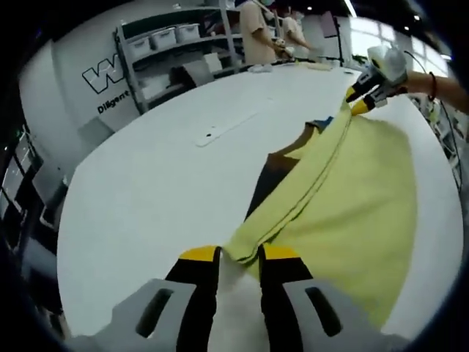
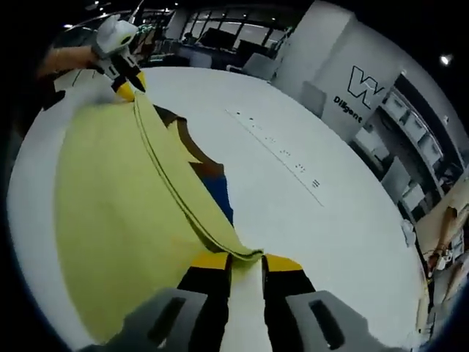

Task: Fold the garment on the visible template until the final outline fits inside the template.

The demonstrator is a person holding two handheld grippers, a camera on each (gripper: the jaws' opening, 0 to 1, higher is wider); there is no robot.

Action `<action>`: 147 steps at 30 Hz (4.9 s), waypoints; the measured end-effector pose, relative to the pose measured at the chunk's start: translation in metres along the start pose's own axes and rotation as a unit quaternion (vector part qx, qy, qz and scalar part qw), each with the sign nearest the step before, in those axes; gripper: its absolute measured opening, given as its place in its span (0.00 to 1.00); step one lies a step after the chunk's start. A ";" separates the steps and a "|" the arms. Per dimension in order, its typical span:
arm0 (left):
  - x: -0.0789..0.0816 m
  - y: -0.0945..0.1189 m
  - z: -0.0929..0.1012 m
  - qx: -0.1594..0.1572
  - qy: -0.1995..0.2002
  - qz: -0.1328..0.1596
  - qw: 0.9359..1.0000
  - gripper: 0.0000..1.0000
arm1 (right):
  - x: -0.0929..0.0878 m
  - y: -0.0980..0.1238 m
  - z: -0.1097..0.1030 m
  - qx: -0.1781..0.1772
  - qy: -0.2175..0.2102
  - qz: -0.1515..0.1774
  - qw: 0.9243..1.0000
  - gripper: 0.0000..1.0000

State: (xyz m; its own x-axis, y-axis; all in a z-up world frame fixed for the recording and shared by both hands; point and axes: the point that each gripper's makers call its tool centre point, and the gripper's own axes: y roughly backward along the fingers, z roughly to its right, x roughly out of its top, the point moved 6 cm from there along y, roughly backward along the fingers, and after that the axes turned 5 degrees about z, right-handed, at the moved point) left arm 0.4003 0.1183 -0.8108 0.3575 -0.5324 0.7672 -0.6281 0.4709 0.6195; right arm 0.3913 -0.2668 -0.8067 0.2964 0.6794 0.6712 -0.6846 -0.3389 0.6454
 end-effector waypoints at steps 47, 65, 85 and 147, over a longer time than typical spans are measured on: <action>0.007 -0.017 -0.018 0.067 0.185 -0.002 0.981 0.21 | 0.003 -0.015 0.003 -0.053 -0.327 0.016 0.943 0.16; 0.022 0.023 0.014 0.048 0.188 0.008 0.981 0.58 | 0.018 0.029 -0.033 -0.025 -0.355 0.017 0.934 0.59; 0.008 0.065 0.055 0.034 0.212 0.011 0.977 0.67 | 0.002 0.078 -0.072 0.013 -0.356 0.010 0.935 0.62; -0.060 0.093 0.103 -0.027 0.253 -0.027 0.967 0.00 | -0.052 0.118 -0.104 0.050 -0.235 -0.002 0.971 0.00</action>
State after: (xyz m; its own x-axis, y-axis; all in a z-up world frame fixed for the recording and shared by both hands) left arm 0.2498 0.1217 -0.8160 0.6895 -0.1505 0.7085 -0.5677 0.4952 0.6577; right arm 0.2255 -0.2740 -0.8032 0.5859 0.3162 0.7461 -0.6220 -0.4147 0.6642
